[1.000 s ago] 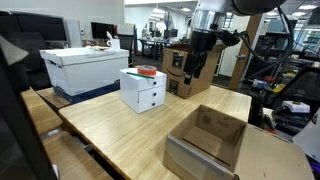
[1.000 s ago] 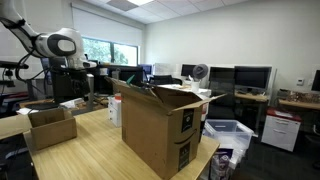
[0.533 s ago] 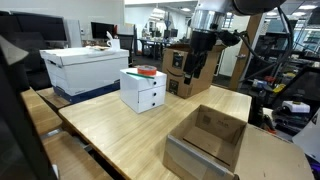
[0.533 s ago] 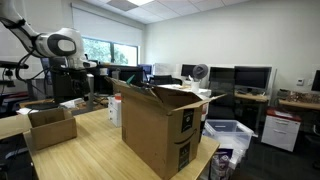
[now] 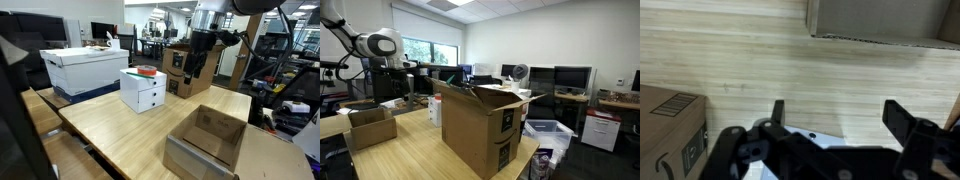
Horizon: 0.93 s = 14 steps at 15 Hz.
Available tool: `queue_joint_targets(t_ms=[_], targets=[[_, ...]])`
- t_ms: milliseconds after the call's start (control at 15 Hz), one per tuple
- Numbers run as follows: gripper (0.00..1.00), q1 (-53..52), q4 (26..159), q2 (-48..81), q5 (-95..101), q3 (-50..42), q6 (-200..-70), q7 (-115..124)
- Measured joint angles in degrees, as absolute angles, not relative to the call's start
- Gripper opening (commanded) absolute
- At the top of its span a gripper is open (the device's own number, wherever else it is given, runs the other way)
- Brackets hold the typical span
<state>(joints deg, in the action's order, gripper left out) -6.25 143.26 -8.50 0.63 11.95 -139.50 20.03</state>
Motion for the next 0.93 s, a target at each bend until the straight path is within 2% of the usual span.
queue_joint_targets(t_ms=[333,933], targets=[[1.00,-6.06,143.27,-7.03,4.91,11.85,-140.82,25.31],[1.00,-6.36,139.21,4.05,12.39,10.56,-149.72,40.15]])
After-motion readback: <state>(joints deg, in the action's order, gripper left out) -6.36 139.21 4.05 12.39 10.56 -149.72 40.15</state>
